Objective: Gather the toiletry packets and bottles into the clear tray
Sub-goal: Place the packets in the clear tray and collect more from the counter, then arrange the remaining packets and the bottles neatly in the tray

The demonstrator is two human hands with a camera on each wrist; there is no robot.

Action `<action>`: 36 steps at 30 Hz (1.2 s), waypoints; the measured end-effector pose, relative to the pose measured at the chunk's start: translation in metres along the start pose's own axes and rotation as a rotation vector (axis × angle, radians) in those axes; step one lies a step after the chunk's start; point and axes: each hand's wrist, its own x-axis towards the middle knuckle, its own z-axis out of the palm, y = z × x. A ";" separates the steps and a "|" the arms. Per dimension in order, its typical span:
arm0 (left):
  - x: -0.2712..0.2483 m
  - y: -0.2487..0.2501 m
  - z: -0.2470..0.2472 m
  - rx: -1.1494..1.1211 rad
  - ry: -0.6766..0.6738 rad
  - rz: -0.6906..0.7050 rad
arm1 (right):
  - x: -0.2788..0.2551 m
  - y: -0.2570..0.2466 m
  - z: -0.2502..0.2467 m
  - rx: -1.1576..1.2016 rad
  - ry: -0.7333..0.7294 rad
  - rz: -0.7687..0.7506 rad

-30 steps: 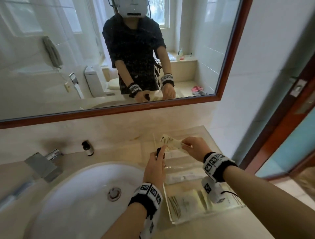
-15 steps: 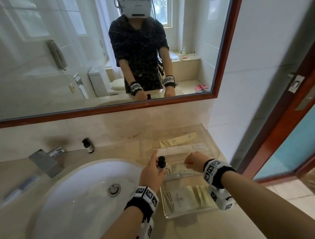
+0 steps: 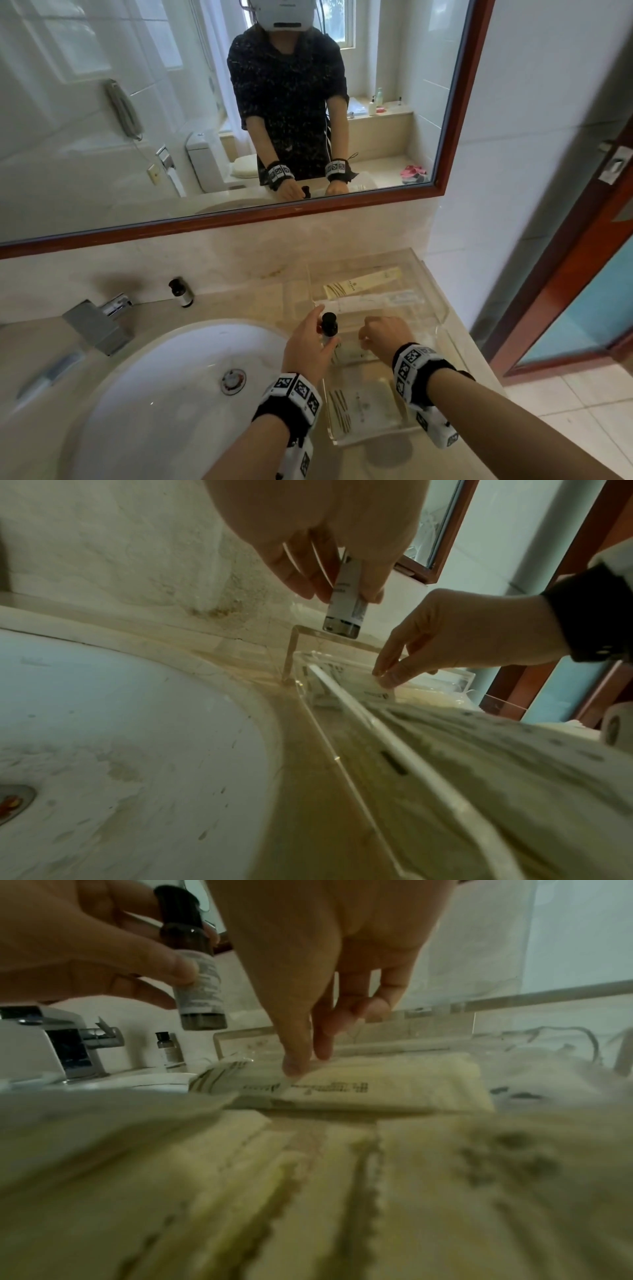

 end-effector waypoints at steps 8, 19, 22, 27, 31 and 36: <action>0.011 0.031 0.037 0.006 -0.035 0.050 | -0.020 0.030 -0.007 0.418 0.091 0.250; 0.017 0.079 0.106 -0.041 -0.330 0.168 | -0.061 0.100 -0.002 0.837 0.354 0.486; 0.018 0.087 0.121 0.003 -0.415 0.199 | -0.068 0.106 0.002 0.847 0.388 0.471; 0.020 0.090 0.138 0.060 -0.478 0.222 | -0.075 0.112 0.004 0.860 0.385 0.479; 0.021 0.083 0.142 0.019 -0.502 0.163 | -0.081 0.109 0.002 0.786 0.329 0.392; 0.018 0.070 0.137 -0.018 -0.528 0.132 | -0.082 0.108 0.000 0.678 0.307 0.349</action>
